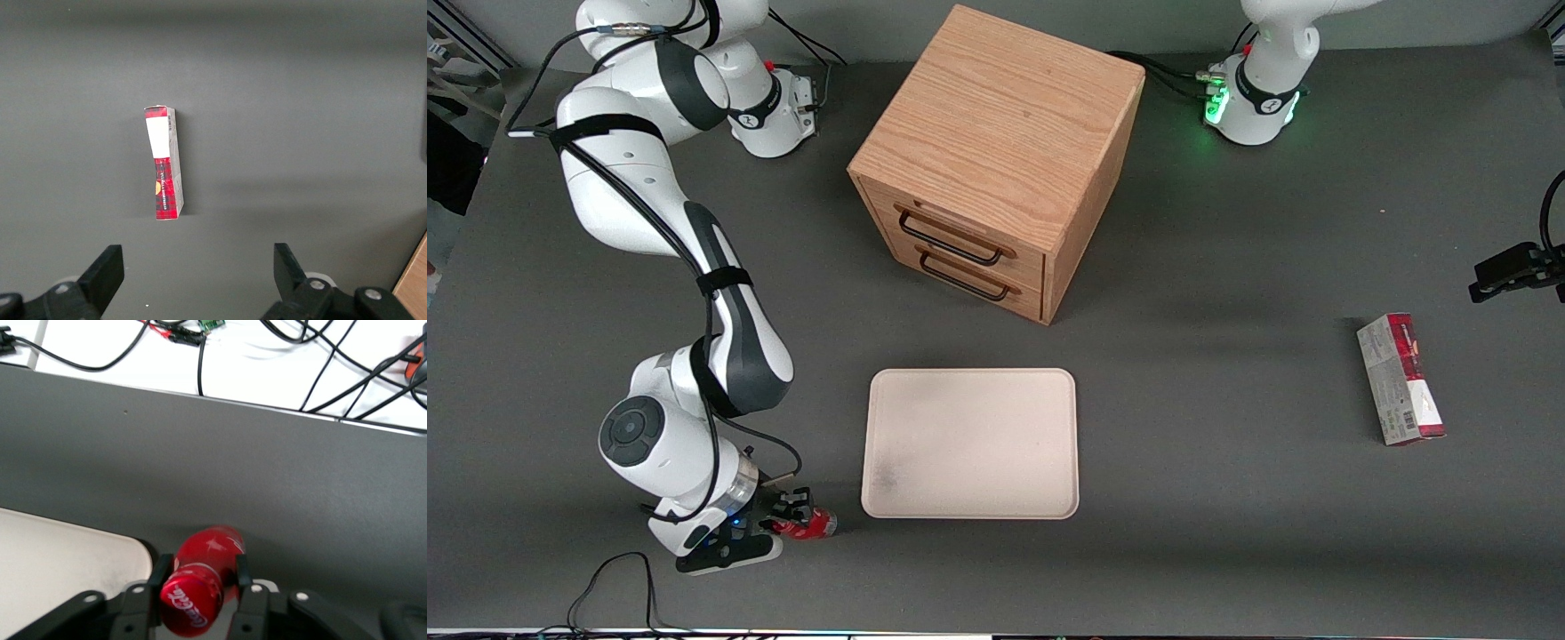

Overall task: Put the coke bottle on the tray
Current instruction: 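Lift the red bottle and carry it onto the cream tray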

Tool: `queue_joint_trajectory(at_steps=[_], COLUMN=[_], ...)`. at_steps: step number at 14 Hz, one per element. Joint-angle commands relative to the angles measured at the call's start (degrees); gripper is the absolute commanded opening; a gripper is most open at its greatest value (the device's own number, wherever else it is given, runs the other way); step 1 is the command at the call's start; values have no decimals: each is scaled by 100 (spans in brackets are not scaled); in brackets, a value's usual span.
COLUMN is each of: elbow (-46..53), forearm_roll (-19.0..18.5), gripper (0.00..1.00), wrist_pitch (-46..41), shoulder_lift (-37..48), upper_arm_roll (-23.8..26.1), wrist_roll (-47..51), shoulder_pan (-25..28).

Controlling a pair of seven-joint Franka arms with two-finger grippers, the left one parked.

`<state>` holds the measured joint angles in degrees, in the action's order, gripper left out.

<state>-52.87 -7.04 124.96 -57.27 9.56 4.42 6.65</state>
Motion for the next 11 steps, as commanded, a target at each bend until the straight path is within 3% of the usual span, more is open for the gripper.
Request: queue_joint_trajectory(at_steps=[1,3,9,11], elbow=[40,49,13,22], forearm_roll=[-34,-34,-96,-87], gripper=[0,0,0,0], wrist_pitch=[-200,-270,-1947,-2195], shoulder_lift=[58,294,1550,1832], upper_arm_roll=[72,64,-7,37], wrist_roll=[269,629,674,1085], shoulder_pan=[-41,-41,-50,3])
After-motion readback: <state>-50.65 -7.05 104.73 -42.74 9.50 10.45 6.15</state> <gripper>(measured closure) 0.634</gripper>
